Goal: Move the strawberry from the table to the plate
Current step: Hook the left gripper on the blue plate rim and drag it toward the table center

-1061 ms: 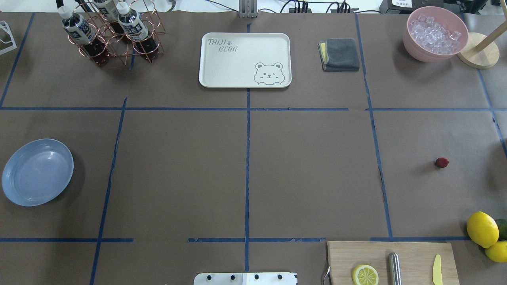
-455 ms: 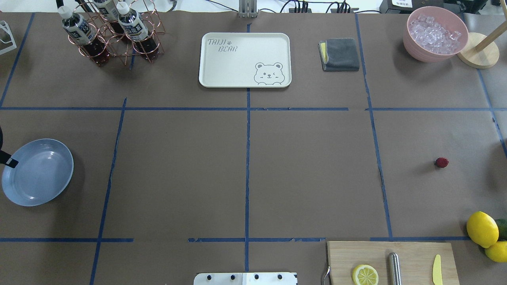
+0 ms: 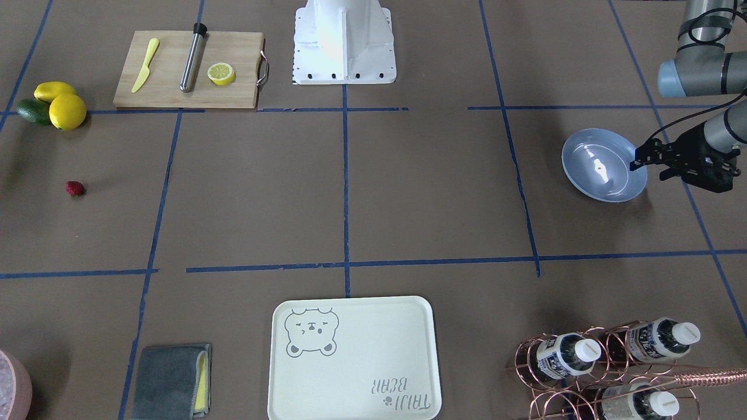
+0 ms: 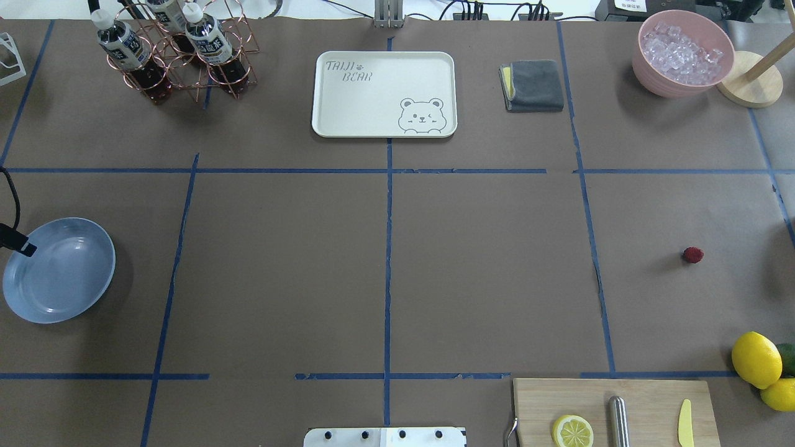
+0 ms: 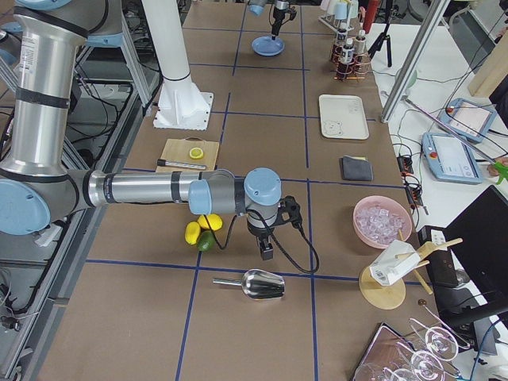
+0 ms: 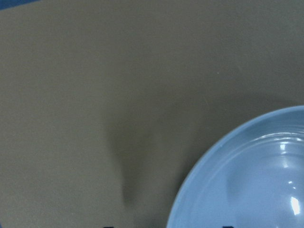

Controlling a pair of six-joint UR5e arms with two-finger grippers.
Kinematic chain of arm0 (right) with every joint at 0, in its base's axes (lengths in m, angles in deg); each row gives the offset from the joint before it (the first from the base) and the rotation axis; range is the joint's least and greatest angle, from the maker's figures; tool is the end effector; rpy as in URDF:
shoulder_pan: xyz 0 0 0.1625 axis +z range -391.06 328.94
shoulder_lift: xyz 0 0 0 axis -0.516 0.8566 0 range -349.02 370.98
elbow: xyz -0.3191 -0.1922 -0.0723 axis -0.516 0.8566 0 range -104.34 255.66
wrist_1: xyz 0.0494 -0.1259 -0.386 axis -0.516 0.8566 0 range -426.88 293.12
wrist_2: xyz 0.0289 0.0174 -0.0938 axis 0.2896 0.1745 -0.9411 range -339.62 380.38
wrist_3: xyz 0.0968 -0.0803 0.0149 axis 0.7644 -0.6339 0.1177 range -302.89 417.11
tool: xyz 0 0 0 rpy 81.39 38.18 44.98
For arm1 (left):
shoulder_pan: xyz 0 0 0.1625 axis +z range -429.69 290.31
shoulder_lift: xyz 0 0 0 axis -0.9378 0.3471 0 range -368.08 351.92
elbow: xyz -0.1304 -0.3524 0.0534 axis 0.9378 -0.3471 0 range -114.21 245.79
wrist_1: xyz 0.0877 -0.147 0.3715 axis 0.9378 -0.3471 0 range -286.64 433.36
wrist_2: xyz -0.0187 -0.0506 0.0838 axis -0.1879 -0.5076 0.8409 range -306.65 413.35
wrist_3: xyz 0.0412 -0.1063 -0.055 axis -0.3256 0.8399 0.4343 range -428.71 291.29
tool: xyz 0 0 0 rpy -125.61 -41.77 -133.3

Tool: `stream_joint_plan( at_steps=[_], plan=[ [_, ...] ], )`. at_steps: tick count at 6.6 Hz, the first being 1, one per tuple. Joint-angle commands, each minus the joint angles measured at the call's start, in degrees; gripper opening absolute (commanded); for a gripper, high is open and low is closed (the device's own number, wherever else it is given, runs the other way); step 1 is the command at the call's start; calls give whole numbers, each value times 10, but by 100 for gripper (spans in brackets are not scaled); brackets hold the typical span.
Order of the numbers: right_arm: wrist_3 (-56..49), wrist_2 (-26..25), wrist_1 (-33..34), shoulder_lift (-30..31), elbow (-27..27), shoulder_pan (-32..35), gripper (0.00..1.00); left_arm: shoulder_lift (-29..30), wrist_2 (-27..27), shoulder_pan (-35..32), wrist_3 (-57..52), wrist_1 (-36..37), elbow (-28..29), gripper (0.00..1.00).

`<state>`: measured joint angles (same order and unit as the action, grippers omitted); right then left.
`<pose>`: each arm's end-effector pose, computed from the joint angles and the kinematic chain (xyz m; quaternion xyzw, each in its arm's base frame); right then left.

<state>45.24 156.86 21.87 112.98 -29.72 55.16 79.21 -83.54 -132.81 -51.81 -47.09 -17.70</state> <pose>0.0141 -0.4153 0.5897 0.0649 -0.3907 -0.1408 0.9074 0.1842 -0.4538 0.6481 0.0110 0.4259 0.1515 0.8919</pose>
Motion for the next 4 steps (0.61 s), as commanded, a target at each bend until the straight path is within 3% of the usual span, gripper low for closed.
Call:
stream_joint_plan(
  at_steps=[1, 3, 4],
  plan=[
    [0, 0, -1, 0, 0, 0, 100, 1, 5, 6, -2, 0, 3, 73],
    [0, 0, -1, 0, 0, 0, 100, 1, 6, 16, -3, 0, 3, 67],
    [0, 0, -1, 0, 0, 0, 100, 1, 6, 17, -4, 0, 3, 50]
  ],
)
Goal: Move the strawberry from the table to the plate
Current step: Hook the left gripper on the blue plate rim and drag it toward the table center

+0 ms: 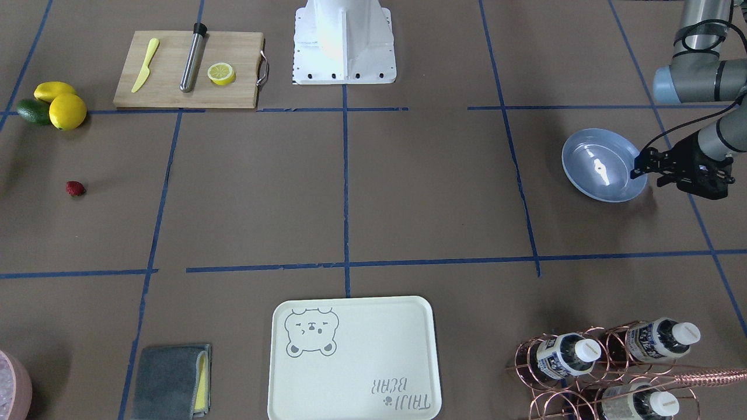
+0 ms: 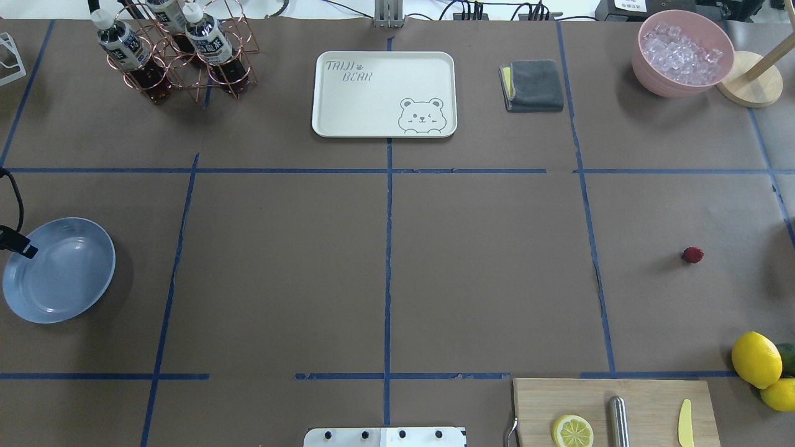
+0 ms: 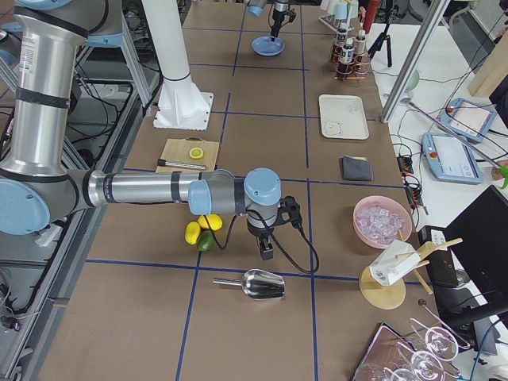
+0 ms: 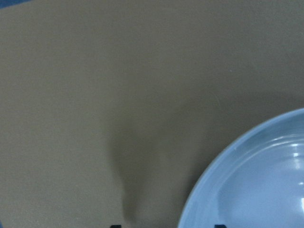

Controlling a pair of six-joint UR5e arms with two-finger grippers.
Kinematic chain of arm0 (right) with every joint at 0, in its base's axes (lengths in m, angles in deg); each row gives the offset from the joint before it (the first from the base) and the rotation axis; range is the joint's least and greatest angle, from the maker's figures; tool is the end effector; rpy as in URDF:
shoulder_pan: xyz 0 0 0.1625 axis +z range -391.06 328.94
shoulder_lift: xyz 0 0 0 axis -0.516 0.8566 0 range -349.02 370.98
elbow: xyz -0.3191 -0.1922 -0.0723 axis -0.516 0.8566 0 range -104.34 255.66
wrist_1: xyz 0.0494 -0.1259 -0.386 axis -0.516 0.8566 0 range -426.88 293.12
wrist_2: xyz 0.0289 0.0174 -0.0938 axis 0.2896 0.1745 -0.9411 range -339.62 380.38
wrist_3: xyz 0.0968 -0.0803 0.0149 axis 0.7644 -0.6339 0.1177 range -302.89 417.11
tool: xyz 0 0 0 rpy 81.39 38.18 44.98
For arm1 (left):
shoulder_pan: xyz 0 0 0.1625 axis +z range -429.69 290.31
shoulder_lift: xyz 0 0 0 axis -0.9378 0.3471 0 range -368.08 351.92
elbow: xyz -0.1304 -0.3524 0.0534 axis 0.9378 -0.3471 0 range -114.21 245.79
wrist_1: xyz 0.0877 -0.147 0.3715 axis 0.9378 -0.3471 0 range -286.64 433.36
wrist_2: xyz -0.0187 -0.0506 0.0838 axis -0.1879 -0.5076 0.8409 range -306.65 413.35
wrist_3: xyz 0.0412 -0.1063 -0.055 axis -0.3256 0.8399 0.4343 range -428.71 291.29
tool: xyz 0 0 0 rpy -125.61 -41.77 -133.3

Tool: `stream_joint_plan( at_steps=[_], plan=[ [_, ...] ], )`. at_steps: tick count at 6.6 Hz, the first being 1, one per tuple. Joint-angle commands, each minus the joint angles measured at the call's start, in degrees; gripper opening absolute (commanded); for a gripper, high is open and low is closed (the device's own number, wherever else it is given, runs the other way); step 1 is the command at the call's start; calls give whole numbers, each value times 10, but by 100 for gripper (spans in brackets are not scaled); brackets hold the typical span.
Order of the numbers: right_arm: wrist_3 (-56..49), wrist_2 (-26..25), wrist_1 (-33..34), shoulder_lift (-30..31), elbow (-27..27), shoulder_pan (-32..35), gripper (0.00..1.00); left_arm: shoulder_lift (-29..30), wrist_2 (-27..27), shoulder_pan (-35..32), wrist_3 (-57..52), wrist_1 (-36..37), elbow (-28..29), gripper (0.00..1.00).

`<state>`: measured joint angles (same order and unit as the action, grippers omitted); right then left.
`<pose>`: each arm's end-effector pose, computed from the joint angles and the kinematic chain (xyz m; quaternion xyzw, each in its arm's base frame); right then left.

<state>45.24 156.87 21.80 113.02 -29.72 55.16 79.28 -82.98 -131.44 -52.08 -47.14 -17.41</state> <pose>0.0141 -0.4151 0.5898 0.0651 -0.3908 -0.1409 0.9073 0.1944 -0.4500 0.6508 0.0077 0.4216 0.1630 0.8920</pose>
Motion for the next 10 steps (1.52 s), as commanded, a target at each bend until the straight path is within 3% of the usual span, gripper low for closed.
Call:
stream_joint_plan(
  at_steps=[1, 2, 4, 6, 9, 10],
  plan=[
    [0, 0, 0, 0, -1, 0, 100, 0, 0, 3, -1, 0, -1, 18],
    [0, 0, 0, 0, -1, 0, 100, 1, -1, 3, -2, 0, -1, 0],
    [0, 1, -1, 0, -1, 0, 100, 4, -10, 3, 6, 4, -15, 0],
    [0, 4, -3, 0, -3, 0, 100, 11, -121, 2, 52, 19, -60, 0],
    [-1, 0, -1, -2, -4, 0, 100, 56, -140, 17, 273, -9, -140, 0],
    [-2, 0, -3, -2, -4, 0, 100, 80, -136, 56, 370, -63, -148, 0]
  ],
)
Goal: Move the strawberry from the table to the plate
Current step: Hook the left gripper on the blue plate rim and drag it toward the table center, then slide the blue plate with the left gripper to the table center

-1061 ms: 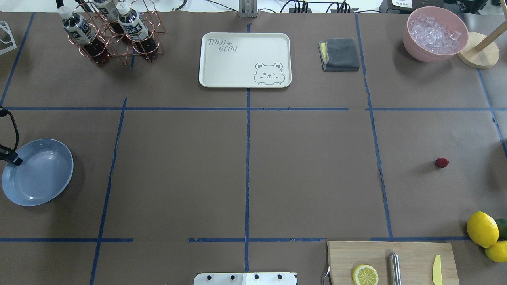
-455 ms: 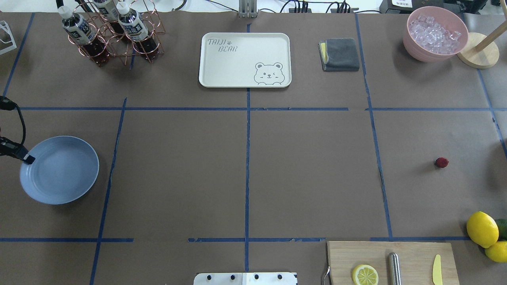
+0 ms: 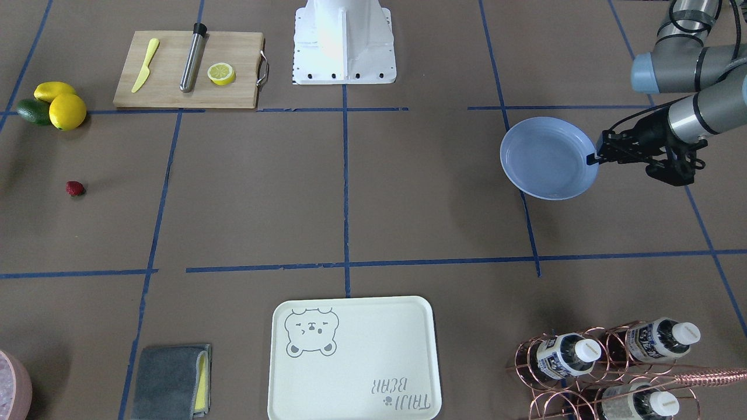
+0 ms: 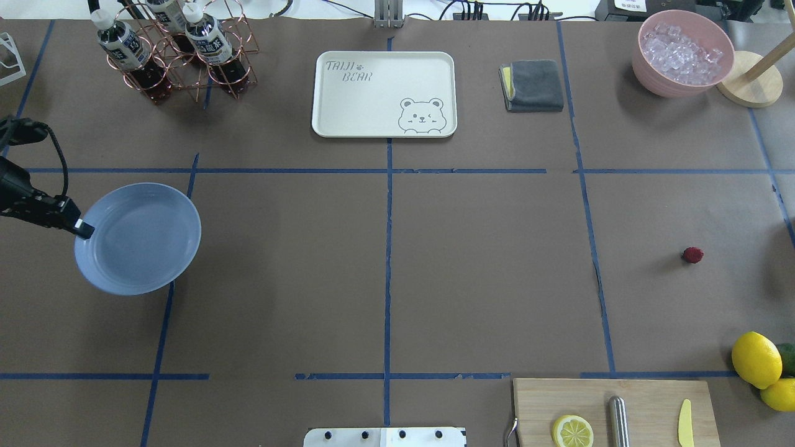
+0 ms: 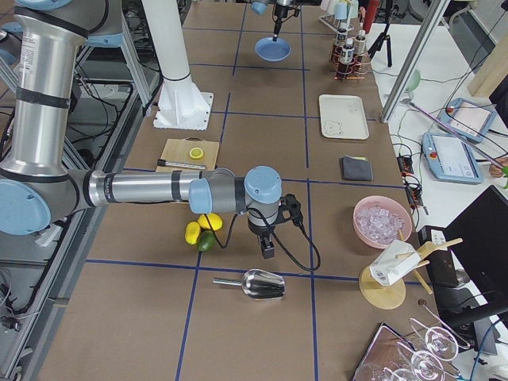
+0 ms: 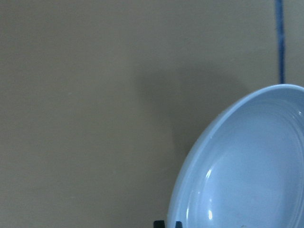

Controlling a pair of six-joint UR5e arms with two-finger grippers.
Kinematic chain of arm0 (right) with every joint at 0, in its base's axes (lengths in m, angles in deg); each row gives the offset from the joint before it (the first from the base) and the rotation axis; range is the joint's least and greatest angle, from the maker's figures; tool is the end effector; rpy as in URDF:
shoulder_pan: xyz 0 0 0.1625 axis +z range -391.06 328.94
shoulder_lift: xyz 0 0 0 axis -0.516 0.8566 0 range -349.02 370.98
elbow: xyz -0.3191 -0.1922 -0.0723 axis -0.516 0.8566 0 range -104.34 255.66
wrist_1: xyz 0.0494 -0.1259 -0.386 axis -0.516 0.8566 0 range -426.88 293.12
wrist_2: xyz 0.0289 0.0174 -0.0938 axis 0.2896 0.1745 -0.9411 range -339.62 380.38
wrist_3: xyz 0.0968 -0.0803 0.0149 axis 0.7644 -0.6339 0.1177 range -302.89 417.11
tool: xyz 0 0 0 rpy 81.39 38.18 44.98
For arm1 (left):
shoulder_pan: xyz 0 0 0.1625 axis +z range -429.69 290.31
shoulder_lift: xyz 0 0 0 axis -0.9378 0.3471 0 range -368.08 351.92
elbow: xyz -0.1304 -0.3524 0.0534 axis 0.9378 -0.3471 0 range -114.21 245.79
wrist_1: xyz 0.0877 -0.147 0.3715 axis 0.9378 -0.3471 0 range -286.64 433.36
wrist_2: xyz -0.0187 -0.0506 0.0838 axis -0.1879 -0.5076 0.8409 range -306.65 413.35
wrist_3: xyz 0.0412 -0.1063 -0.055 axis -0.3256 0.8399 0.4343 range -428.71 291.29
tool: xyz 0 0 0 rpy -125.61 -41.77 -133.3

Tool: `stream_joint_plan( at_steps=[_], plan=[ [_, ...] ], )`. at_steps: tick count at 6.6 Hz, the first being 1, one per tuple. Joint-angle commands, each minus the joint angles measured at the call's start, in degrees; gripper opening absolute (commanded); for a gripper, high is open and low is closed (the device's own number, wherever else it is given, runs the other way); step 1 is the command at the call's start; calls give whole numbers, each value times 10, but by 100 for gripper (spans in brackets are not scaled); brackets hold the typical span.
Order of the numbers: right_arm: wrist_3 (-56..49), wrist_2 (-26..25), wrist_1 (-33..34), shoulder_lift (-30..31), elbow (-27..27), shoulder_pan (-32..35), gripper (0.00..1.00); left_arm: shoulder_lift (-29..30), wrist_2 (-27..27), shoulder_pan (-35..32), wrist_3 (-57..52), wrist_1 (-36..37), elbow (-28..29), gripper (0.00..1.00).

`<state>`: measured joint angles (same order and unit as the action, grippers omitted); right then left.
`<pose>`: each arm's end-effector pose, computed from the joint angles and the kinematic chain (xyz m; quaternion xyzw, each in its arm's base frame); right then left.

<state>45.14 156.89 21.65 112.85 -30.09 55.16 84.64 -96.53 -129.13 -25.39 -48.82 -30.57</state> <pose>0.0140 -0.4169 0.5851 0.0710 -0.3904 -0.1440 0.9066 0.2422 -0.4570 0.4626 -0.0367 0.5568 0.0847 0.8255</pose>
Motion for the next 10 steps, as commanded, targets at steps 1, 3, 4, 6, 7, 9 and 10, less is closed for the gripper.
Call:
stream_joint_plan(
  at_steps=[1, 3, 4, 6, 7, 9, 10],
  plan=[
    [-1, 0, -16, 3, -1, 0, 100, 62, 8, 78, 212, -106, -9, 0],
    [1, 3, -19, 3, -1, 0, 100, 181, 132, 214, 361, -122, 24, 0],
    [1, 4, -19, 3, -1, 0, 100, 216, 162, 245, 376, -122, 53, 0],
    [10, 0, -34, 9, 0, 0, 100, 245, 204, 257, 376, -119, 89, 0],
    [9, 0, -36, 12, 0, 0, 100, 257, 235, 271, 376, -118, 93, 0],
    [11, 3, -38, 16, 1, 0, 100, 265, 258, 287, 376, -117, 110, 0],
    [12, 7, -38, 16, 1, 0, 100, 268, 258, 289, 376, -117, 117, 0]
  ],
)
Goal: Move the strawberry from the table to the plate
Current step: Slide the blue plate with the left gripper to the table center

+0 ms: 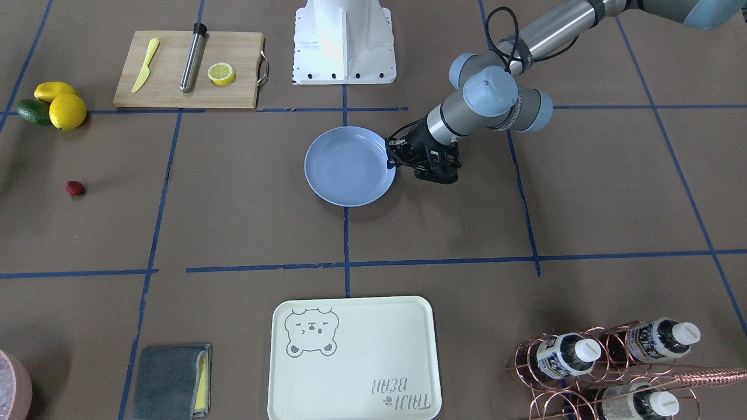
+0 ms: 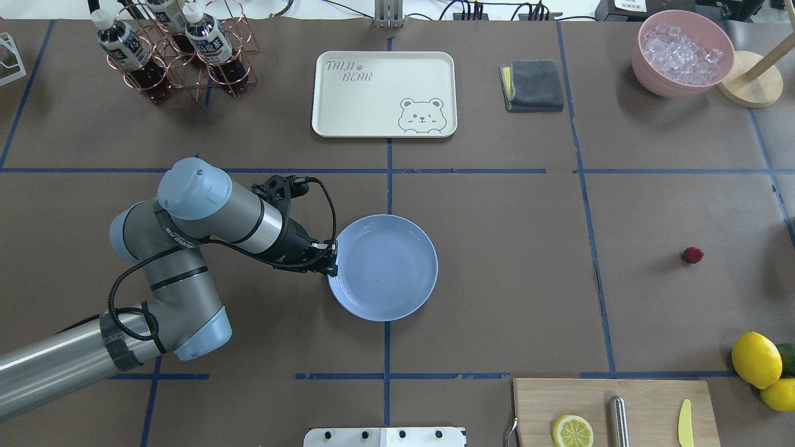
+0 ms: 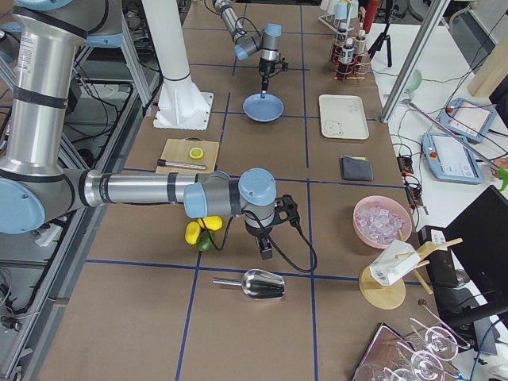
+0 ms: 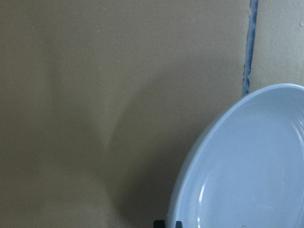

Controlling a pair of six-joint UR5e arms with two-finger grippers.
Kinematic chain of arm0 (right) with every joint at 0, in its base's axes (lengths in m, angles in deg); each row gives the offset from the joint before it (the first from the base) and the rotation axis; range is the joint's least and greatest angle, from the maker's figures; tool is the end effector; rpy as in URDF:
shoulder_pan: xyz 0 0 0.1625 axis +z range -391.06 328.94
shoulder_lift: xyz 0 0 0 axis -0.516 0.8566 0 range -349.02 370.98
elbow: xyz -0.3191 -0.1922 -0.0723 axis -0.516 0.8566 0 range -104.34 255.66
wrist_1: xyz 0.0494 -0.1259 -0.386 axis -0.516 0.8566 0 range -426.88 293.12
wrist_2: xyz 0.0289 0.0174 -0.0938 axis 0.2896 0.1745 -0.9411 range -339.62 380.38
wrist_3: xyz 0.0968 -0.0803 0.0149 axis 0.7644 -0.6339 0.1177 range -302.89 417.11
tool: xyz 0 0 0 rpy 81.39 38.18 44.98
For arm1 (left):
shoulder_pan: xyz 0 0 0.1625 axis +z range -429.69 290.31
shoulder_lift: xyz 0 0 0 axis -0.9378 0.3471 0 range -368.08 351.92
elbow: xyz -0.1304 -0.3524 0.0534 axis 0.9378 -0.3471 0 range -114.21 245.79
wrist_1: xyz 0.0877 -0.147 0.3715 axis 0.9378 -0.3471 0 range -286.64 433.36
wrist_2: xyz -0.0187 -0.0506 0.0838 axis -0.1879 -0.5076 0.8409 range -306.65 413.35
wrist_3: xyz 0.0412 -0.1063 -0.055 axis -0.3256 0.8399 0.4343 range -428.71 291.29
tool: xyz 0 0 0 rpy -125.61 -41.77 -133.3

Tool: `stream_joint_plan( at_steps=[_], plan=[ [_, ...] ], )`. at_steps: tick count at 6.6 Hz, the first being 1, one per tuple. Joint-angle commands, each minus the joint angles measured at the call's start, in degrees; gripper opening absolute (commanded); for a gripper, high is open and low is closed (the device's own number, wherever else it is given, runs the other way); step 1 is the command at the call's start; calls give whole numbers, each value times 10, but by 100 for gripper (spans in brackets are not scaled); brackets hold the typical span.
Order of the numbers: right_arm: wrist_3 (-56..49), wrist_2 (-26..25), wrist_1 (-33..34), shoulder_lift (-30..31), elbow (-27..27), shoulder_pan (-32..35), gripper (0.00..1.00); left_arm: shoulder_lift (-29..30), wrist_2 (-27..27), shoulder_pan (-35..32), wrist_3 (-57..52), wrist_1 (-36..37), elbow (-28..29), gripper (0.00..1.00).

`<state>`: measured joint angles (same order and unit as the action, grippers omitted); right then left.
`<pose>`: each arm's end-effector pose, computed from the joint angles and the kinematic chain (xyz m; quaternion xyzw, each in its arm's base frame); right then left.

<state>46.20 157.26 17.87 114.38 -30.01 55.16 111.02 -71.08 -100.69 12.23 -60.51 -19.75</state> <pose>0.0139 -0.4104 0.5890 0.0848 -0.3925 -0.1429 0.9046 0.5423 -0.3979 0.2784 -0.0457 0.5889 0.0133 0.8068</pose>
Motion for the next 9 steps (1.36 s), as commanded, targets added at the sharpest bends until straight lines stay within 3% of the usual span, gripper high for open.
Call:
stream_joint_plan(
  at_steps=[1, 6, 7, 8, 9],
  plan=[
    [1, 3, 0, 0, 0, 0, 100, 6, 3, 5, 0, 0, 9, 0],
    [-2, 4, 0, 0, 0, -2, 100, 13, 5, 7, 0, 0, 15, 0],
    [0, 4, 0, 0, 0, -2, 100, 13, 18, 11, -1, -2, 14, 59],
    [4, 6, 1, 1, 0, -5, 100, 12, 23, 11, 0, -3, 9, 74],
    [25, 7, 0, 6, 0, -15, 100, 9, 24, 11, 2, -5, -11, 77]
  ],
)
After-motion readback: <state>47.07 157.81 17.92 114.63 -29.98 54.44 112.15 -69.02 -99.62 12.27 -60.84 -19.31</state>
